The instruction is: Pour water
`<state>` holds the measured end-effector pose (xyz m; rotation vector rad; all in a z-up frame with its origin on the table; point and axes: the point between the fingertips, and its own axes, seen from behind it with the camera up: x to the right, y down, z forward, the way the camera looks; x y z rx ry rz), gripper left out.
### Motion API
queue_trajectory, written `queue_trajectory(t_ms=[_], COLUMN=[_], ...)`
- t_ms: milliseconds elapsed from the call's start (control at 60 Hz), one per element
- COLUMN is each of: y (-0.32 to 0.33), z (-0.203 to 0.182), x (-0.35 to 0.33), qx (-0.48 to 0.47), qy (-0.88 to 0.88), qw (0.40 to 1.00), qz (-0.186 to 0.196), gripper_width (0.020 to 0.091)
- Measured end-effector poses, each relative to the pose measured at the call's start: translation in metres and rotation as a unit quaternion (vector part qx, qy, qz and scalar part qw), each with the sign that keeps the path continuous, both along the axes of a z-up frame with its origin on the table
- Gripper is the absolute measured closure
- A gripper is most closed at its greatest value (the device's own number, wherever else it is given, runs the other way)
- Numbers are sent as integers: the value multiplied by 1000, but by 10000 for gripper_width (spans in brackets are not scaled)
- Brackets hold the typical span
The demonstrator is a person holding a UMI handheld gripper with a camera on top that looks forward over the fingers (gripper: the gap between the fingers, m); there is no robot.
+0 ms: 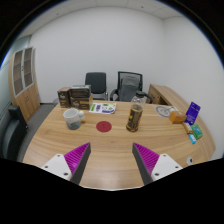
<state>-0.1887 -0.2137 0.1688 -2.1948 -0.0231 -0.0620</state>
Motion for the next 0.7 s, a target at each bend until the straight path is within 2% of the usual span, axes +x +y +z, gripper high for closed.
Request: queue_trajectory(t_ms=[250,500,650,700], y=[125,245,275,280], z=[-34,-74,-97,-99], x=[106,130,129,132], qx=[51,76,80,87], qy=[11,31,28,21], qw=[998,996,996,996], qz=[-23,-15,-6,-8], gripper_width=[246,265,485,590])
